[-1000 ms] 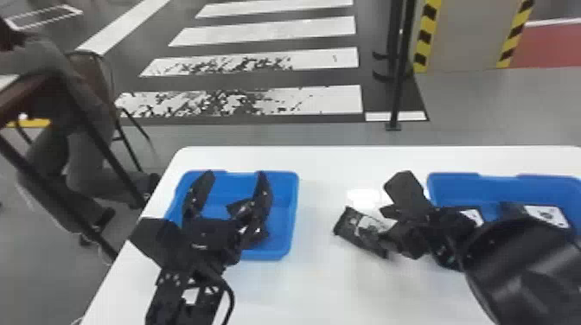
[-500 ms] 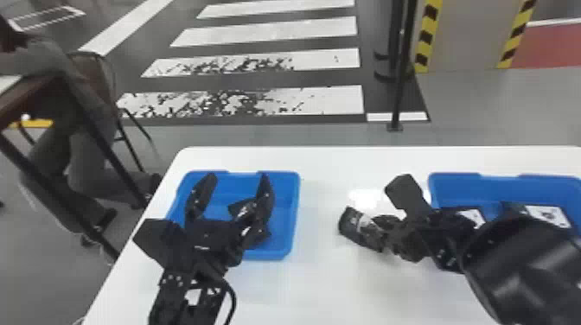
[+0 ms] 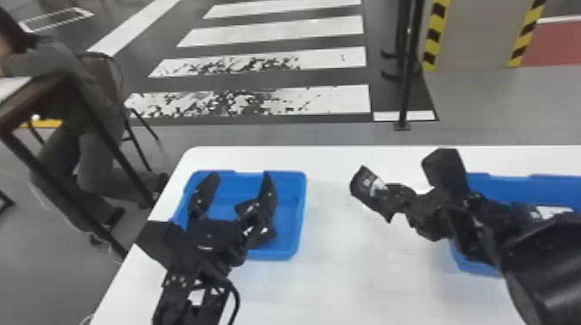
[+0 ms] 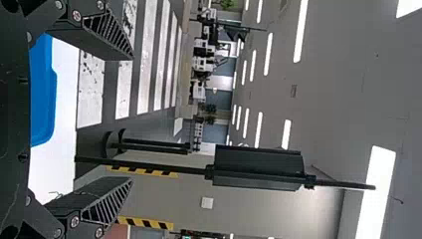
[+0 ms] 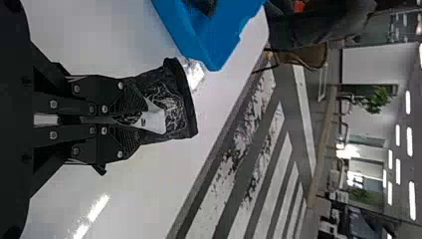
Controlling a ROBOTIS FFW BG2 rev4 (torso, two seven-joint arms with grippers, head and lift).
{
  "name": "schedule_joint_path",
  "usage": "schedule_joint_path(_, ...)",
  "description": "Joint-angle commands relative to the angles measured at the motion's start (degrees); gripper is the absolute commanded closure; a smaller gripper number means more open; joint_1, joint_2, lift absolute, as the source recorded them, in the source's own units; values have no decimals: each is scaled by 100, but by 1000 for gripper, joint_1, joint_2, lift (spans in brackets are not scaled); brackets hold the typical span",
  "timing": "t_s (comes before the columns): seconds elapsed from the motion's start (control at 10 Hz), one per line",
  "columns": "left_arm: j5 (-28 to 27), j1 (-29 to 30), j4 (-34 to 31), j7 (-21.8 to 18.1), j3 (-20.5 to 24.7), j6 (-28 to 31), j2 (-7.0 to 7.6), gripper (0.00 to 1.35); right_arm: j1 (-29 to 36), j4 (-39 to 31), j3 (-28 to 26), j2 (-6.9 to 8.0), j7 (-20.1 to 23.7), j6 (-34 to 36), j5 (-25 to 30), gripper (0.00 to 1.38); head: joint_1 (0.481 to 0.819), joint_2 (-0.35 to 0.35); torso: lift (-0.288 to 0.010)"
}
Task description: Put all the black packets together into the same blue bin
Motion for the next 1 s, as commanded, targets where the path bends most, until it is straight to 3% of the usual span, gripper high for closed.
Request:
schedule_joint_path(0.0, 11, 1, 0, 0, 27, -56, -4, 167, 884, -1467, -1234, 146, -121, 147, 431, 1104, 695, 177, -110)
schedule_joint_path(0.1, 34, 43, 0, 0, 73, -113, -22, 167, 1278, -1903, -1988, 260, -165, 287, 602, 1104, 695, 138, -110)
schedule_joint_path(0.3, 46, 85, 0, -9, 130, -211, -22, 167, 1742, -2170, -2811, 225, -129, 569, 625, 1104, 695, 38, -110)
schedule_joint_path(0.5, 68, 71, 0, -70, 164, -141, -22, 167, 2234, -2339, -3211, 234, -103, 850, 659, 1098, 695, -58, -110)
schedule_joint_path(0.7, 57, 71, 0, -88, 199, -85, -22, 165, 2431, -2086, -3440, 278, -103, 737, 694, 969, 695, -98, -110)
schedule_joint_path(0.9, -12, 15, 28, -132, 199, 0, -22, 165, 2417, -1917, -3565, 287, -103, 400, 614, 268, 695, -133, -110)
